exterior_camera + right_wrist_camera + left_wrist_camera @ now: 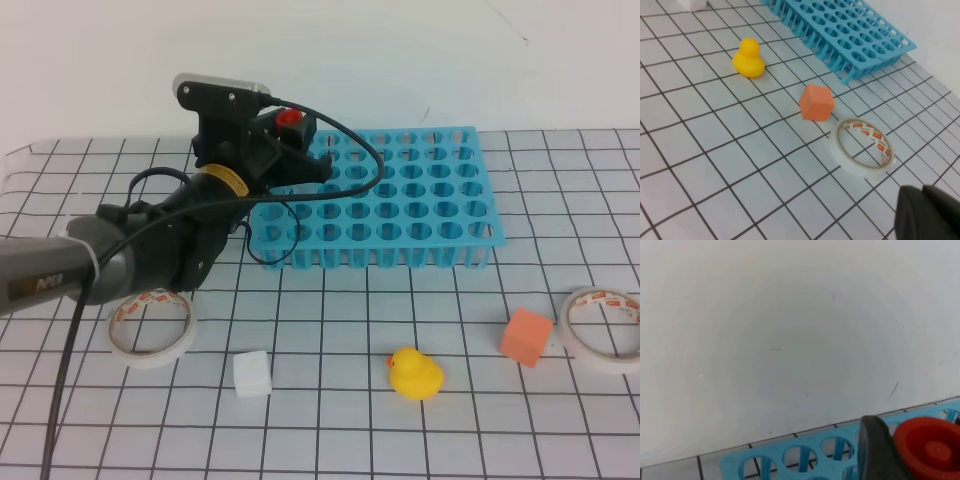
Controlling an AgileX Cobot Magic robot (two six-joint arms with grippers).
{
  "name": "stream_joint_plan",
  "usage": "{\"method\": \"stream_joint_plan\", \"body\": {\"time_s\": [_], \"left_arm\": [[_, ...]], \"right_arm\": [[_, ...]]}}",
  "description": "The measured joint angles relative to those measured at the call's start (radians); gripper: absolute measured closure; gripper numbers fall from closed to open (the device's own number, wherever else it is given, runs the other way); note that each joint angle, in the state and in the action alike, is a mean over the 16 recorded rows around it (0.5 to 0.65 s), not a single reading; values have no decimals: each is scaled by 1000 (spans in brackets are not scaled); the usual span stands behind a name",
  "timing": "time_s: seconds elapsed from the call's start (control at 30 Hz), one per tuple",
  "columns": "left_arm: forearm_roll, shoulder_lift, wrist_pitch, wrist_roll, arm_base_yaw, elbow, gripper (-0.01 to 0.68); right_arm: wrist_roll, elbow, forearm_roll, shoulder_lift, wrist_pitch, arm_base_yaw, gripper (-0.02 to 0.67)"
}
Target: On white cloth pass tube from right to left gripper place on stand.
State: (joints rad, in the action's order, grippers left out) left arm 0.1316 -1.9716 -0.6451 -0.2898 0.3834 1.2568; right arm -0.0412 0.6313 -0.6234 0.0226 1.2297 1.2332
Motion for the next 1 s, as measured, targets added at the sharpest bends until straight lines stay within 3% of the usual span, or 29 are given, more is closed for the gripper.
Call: {"method": "stream_joint_plan", "body": {"time_s": [0.7,1.0], "left_arm": [[0,-14,-2,51,0,0,413],[12,-10,2,65,0,0,313]], "right_arm": [[0,0,0,0,0,0,650],[0,0,0,0,0,0,650]]}}
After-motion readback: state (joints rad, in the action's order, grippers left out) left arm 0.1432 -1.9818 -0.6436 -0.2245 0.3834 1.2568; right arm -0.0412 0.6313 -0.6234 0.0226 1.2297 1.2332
